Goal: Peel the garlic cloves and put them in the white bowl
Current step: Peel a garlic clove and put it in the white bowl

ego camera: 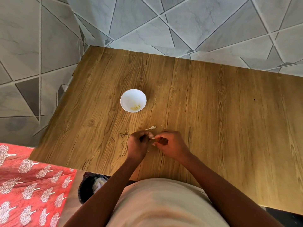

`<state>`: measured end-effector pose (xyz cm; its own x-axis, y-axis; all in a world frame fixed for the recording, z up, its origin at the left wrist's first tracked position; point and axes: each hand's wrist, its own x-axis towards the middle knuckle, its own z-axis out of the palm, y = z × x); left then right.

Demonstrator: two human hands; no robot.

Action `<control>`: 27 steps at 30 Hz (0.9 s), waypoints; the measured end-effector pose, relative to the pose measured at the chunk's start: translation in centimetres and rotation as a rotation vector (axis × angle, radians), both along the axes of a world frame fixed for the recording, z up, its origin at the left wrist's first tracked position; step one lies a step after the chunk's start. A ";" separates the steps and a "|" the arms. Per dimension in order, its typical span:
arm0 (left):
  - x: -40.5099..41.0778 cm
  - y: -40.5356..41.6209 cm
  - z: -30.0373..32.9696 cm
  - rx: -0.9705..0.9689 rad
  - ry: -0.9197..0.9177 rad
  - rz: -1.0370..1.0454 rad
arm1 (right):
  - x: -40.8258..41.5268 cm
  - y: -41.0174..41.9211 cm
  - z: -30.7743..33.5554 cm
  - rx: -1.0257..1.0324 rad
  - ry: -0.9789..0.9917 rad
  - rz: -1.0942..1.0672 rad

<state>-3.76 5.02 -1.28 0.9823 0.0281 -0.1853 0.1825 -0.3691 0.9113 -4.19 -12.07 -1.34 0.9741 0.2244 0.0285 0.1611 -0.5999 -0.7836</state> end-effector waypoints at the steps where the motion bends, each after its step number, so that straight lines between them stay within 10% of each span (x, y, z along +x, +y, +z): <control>1: 0.0 0.1 0.0 -0.020 -0.006 -0.014 | -0.1 0.2 0.2 0.053 0.025 -0.033; 10: 0.4 1.0 0.1 -0.137 -0.015 -0.050 | 0.0 1.2 0.6 0.137 0.137 -0.109; 21: 0.7 0.7 0.5 0.034 0.124 -0.096 | 0.4 0.4 0.6 -0.548 -0.548 0.359; 27: 1.2 2.2 0.7 0.135 0.078 -0.107 | 0.1 0.3 0.0 -0.339 -0.285 0.177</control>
